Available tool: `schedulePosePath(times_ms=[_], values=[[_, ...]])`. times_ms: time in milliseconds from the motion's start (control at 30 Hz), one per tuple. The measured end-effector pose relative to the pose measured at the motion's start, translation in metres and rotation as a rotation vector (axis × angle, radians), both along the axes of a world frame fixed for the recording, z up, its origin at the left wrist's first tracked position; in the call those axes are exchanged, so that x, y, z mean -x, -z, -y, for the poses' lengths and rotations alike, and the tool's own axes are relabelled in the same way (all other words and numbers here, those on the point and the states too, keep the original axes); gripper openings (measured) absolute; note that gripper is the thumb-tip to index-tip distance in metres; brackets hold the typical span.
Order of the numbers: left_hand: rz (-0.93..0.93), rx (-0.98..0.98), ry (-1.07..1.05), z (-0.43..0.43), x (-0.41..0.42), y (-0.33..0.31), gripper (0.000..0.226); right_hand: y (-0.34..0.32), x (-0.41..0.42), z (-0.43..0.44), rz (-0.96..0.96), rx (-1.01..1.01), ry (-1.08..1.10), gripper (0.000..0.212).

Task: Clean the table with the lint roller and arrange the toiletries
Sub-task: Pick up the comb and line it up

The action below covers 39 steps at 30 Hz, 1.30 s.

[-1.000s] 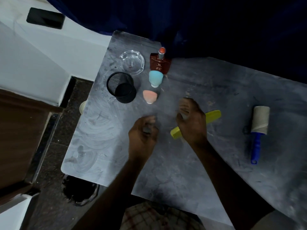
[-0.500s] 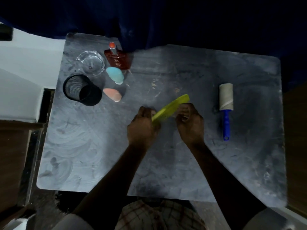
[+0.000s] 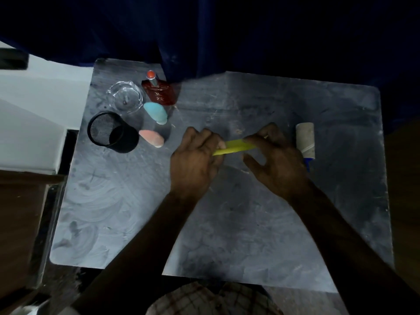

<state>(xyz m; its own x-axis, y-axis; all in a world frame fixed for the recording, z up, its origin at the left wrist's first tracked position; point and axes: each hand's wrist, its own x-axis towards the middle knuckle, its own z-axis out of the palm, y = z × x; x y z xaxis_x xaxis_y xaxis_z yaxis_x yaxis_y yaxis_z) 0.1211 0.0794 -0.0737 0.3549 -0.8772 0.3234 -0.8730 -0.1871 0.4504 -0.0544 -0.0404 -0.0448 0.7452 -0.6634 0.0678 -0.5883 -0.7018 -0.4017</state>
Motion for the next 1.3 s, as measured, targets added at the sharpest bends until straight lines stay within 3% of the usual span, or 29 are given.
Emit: schedulePosePath(times_ms=[100, 200, 267, 367, 500, 633, 733, 967, 1300], values=[[-0.013, 0.053, 0.151, 0.010, -0.011, -0.011, 0.016, -0.004, -0.001, 0.001, 0.051, 0.106, -0.115, 0.027], [-0.324, 0.087, 0.241, 0.017, -0.021, -0.019, 0.021, -0.001, -0.007, 0.001, 0.133, 0.043, -0.136, 0.018], [-0.647, 0.104, 0.170, 0.019, -0.022, -0.023, 0.037, 0.000, -0.015, -0.001, 0.256, -0.196, -0.034, 0.015], [-0.964, 0.182, -0.056, 0.021, -0.013, -0.017, 0.061, 0.000, -0.035, -0.006, 0.519, -0.643, 0.195, 0.009], [-1.210, 0.177, -0.337, 0.007, 0.008, 0.015, 0.041, 0.013, -0.070, -0.011, 0.645, -0.855, 0.350, 0.006], [-1.100, 0.137, -0.397, -0.030, 0.015, 0.050, 0.027, 0.035, -0.110, -0.009, 0.578, -1.106, 0.485, 0.001], [-0.924, 0.016, -0.445, -0.047, 0.003, 0.060, 0.040, 0.052, -0.134, -0.004, 0.475, -1.162, 0.494, 0.008], [-0.581, -0.210, -0.427, -0.053, -0.025, 0.062, 0.062, 0.075, -0.175, 0.017, 0.278, -1.051, 0.466, 0.017], [-0.316, -0.403, -0.342, -0.041, -0.032, 0.068, 0.063, 0.087, -0.191, 0.033, 0.093, -0.891, 0.441, 0.034]])
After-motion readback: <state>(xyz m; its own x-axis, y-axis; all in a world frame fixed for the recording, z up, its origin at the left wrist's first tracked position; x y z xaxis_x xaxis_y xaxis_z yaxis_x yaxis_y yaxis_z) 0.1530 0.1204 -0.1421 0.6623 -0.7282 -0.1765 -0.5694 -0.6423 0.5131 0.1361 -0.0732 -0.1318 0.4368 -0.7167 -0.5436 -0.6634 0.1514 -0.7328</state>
